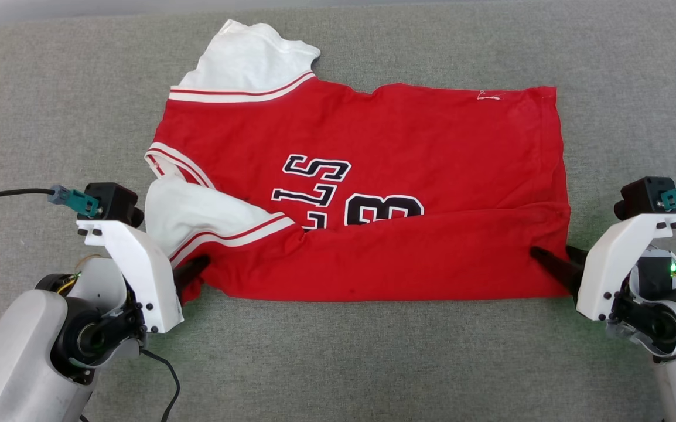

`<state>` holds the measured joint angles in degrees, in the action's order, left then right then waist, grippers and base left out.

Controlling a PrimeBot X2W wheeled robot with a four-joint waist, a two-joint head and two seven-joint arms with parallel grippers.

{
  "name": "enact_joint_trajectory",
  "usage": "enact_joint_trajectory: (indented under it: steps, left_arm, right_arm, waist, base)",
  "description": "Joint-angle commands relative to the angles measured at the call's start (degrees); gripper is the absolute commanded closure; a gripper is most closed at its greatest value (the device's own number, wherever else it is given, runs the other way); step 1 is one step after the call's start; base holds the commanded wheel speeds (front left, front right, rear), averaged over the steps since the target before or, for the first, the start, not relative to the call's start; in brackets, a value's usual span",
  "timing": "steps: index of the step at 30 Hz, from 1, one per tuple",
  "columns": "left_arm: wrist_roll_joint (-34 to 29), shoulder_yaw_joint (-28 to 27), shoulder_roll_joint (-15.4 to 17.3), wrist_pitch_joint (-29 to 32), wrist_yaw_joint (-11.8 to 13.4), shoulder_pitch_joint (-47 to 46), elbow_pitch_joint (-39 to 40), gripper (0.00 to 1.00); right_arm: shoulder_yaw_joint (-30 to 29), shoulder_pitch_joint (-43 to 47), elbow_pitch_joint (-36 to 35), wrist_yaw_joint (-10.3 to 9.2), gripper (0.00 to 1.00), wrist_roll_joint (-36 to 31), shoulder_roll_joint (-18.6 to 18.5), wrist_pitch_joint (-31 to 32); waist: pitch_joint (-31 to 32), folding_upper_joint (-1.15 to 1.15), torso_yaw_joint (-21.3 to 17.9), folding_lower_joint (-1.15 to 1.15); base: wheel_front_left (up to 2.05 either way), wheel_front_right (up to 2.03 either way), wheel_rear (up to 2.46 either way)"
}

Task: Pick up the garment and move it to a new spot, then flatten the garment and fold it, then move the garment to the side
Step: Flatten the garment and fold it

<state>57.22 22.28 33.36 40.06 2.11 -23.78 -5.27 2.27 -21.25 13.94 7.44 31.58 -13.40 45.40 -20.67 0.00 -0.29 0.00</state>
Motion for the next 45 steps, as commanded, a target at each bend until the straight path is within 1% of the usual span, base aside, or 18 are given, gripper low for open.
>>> enact_joint_trajectory:
  steps: [1, 8, 13, 18, 24, 29, 32, 36, 37, 38, 39, 40, 45]
  left_arm:
    - [0.1, -0.1, 0.0, -0.3, 0.3, 0.1, 0.1, 1.0]
    - [0.3, 0.2, 0.0, -0.4, 0.2, 1.0, -0.3, 1.0]
    - [0.2, 0.5, -0.1, -0.4, 0.1, 1.9, -0.6, 1.0]
    - [0.1, 1.1, -0.2, -0.6, 0.0, 3.2, -0.9, 1.0]
    - [0.9, 1.7, 0.1, -0.4, 0.5, 6.5, -1.0, 1.0]
    - [1.6, 2.6, 0.7, 0.4, 1.3, 11.3, -0.7, 1.0]
    - [1.7, 3.1, 1.0, 0.5, 2.0, 13.8, -0.8, 1.0]
    - [1.9, 3.7, 0.2, -0.1, 2.7, 16.3, -0.8, 1.0]
    - [1.9, 3.7, -0.1, -0.5, 2.8, 16.5, -0.9, 1.0]
    - [1.7, 3.8, -0.3, -0.8, 2.9, 16.6, -1.2, 0.72]
    - [1.6, 4.0, -0.6, -0.9, 2.9, 16.8, -1.6, 0.21]
    - [2.0, 3.9, -1.1, -1.4, 2.7, 16.7, -1.8, 0.0]
    - [0.9, 2.7, -0.8, -4.3, 1.9, 15.6, -2.5, 0.0]
  right_arm:
    - [3.6, 2.2, 3.5, 0.12, 1.0, 0.8, 2.4, 1.4]
    - [4.5, 0.7, 2.5, 0.09, 1.0, 1.5, -1.1, -1.0]
    - [4.1, -0.3, 0.7, 0.09, 1.0, 2.2, -3.3, -2.5]
    - [4.6, 0.6, -0.6, 0.09, 1.0, 2.1, -4.4, -2.2]
    - [4.5, 4.1, -2.7, 0.09, 1.0, 2.3, -4.6, -1.0]
    - [3.8, 9.9, -5.7, 0.09, 1.0, 1.7, -4.7, 0.1]
    - [2.7, 13.9, -6.9, 0.09, 1.0, 1.1, -3.7, 0.7]
    - [1.4, 18.0, -7.0, 0.09, 1.0, -0.3, -2.0, -0.4]
    - [1.2, 18.7, -6.7, 0.09, 0.94, -0.4, -1.5, -1.3]
    - [1.2, 19.2, -6.3, 0.09, 0.55, -0.4, -0.9, -2.3]
    - [1.5, 19.4, -6.0, 0.09, 0.0, -0.7, -0.7, -3.5]
    - [1.8, 19.6, -5.6, 0.09, 0.0, -1.0, -0.5, -4.8]
    - [2.8, 19.4, -5.8, 0.09, 0.0, -2.0, -0.3, -13.6]
  waist:
    - [0.1, 0.0, 0.0, 0.0]
    - [2.3, 0.0, 0.0, 0.0]
    - [5.3, 0.0, 0.0, 0.0]
    - [9.2, 0.0, 0.2, 0.0]
    - [14.5, 0.0, 0.3, 0.0]
    - [18.0, 0.0, 0.1, 0.0]
    - [18.6, 0.0, -0.2, 0.0]
    - [18.0, 0.0, -0.9, 0.0]
    - [17.6, 0.0, -1.0, 0.0]
    - [17.2, 0.0, -1.1, 0.0]
    - [16.9, 0.0, -1.3, 0.0]
    - [16.8, 0.0, -1.4, 0.0]
    - [17.1, 0.0, -1.8, 0.0]
  base:
    - [0.0, 0.0, 0.0]
    - [0.0, 0.0, 0.0]
    - [0.0, 0.0, 0.0]
    - [0.0, 0.0, 0.0]
    - [0.0, 0.0, 0.0]
    - [0.0, 0.0, 0.0]
    - [0.0, 0.0, 0.0]
    - [0.0, 0.0, 0.0]
    - [0.0, 0.0, 0.0]
    - [0.0, 0.0, 0.0]
    - [0.0, 0.0, 0.0]
    - [0.0, 0.0, 0.0]
    - [0.0, 0.0, 0.0]
